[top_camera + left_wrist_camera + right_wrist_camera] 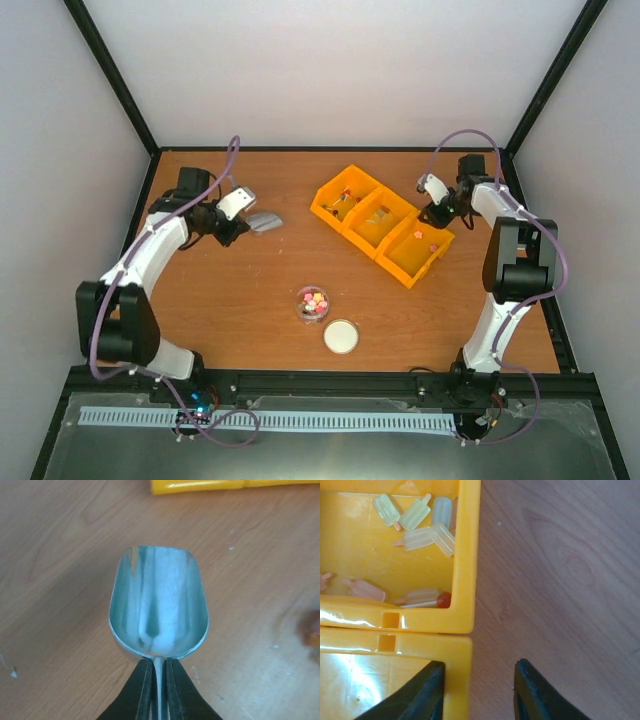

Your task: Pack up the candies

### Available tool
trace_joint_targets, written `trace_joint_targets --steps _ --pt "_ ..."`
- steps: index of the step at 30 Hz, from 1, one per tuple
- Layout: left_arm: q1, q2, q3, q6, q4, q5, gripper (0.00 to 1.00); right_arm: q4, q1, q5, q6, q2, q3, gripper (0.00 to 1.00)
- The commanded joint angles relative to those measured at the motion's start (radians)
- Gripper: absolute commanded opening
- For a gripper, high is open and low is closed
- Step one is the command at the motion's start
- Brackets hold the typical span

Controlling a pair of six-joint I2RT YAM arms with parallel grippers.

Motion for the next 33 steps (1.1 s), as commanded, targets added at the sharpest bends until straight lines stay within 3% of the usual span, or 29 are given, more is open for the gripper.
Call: trace_joint_targets --steps 1,13,18,25,33 --pt "0.066 0.126 0.055 -0.077 0.123 0.017 0.01 -0.014 -0.009 -0.001 -0.019 0.004 0.053 0.43" --pt "0.095 0.360 0.116 -0.107 0.307 0.010 0.01 -0.089 -0.012 -0.094 0.078 -0.140 0.115 0.98" --pt "0.095 0.396 0.091 -0.078 0.324 0.026 0.01 -0.127 -0.010 -0.176 0.110 -0.216 0.111 1.00" --pt "0.095 0.359 0.012 -0.056 0.320 0.025 0.19 -0.161 0.002 -0.283 0.144 -0.312 0.057 1.00" --pt "0.095 0.284 -0.012 -0.063 0.280 0.024 0.25 -0.176 0.073 -0.308 0.145 -0.381 -0.020 1.00"
